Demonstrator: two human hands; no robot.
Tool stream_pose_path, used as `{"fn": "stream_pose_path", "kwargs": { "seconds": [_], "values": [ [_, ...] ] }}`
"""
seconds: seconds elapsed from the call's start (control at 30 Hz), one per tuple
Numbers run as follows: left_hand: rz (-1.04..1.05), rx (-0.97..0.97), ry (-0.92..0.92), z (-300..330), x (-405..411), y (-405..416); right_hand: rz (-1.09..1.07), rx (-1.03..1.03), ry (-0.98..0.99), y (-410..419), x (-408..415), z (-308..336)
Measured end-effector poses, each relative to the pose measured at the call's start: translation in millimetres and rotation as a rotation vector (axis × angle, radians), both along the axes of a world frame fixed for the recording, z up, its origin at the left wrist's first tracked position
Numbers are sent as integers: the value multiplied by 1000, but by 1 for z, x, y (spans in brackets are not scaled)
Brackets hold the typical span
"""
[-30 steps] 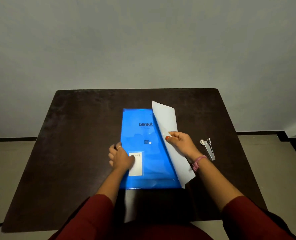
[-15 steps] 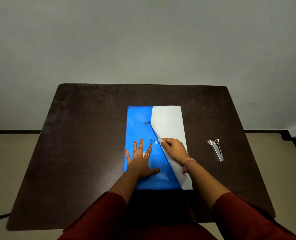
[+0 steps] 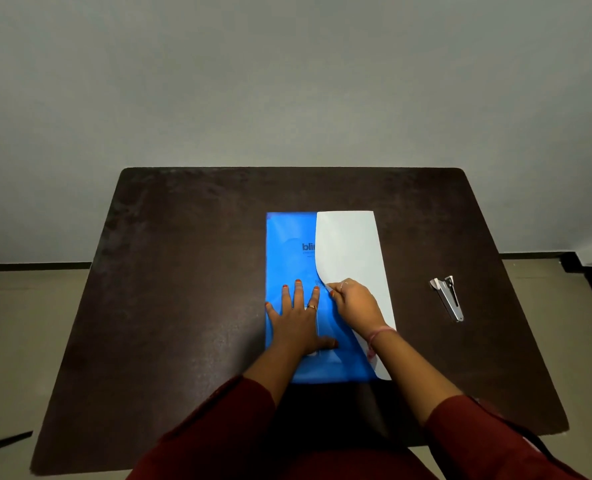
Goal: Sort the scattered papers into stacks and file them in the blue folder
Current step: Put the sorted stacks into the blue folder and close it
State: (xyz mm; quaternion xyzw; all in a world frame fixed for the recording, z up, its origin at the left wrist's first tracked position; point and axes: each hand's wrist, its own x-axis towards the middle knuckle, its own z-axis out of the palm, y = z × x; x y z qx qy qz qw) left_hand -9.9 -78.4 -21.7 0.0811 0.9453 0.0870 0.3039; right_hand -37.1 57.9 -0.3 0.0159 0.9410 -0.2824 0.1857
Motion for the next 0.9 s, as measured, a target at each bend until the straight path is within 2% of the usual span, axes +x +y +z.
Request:
{"fn": "stream_pose_path", "kwargs": {
  "seconds": [0.27,0.37,0.5,0.77,0.9],
  "values": [
    [-38,5,22,0,0,-3,190,273,-2,-6,-1,5],
    [-50,5,21,1,-1,-5,233,306,-7,-9,-1,7],
    [-62,0,9,2,-2,-5,231,278,-18,-8,4,5],
    [-97,-8,-41,5,-7,-10,76,68,-133,1,-12,9],
    [-91,-6,-59,7,-8,-8,13,37,-178,10,-16,11]
  ]
}}
